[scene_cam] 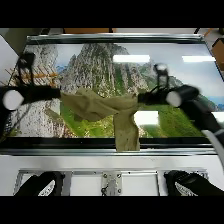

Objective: Fold the clothes and pants, and hang the long-sleeved shirts on hangers.

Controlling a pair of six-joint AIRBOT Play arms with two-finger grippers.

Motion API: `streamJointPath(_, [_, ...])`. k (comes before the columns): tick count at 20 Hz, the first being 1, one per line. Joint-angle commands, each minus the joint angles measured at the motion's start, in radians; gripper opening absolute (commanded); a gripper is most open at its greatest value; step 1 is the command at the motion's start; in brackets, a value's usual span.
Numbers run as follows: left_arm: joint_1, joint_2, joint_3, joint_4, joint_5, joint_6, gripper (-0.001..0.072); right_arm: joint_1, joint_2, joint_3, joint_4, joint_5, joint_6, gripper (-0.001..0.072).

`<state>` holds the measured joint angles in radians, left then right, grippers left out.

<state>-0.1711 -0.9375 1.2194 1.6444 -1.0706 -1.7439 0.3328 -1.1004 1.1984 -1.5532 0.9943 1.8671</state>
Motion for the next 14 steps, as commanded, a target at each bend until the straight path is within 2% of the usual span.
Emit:
streamJointPath(1, [-0.032,0.068,0.308,-0.111,0.003,0.0,0.0011,-0.069,0.199,0.277,-0.014,0.141,-0.095,0.0012])
streamJointPath(4, [-0.139,0.13,0.485,-0.126,0.04,0.0,0.0011,-0.069,0.338,0.446,-0.014,0.118,-0.051,0.0012])
streamJointPath(8, [-0.27,0.171,0.602,-0.125,0.089,0.0,0.0011,-0.069,0.451,0.483,-0.014,0.053,0.062,0.0011])
streamJointPath(11, [-0.319,0.122,0.653,-0.081,0.073,0.0,0.0011,-0.069,0.44,0.481,-0.014,0.069,0.152,0.0012])
streamJointPath(14, [-0.28,0.008,0.656,0.013,-0.016,-0.014,0.0011,-0.069,0.357,0.48,-0.015,0.182,0.161,0.0012])
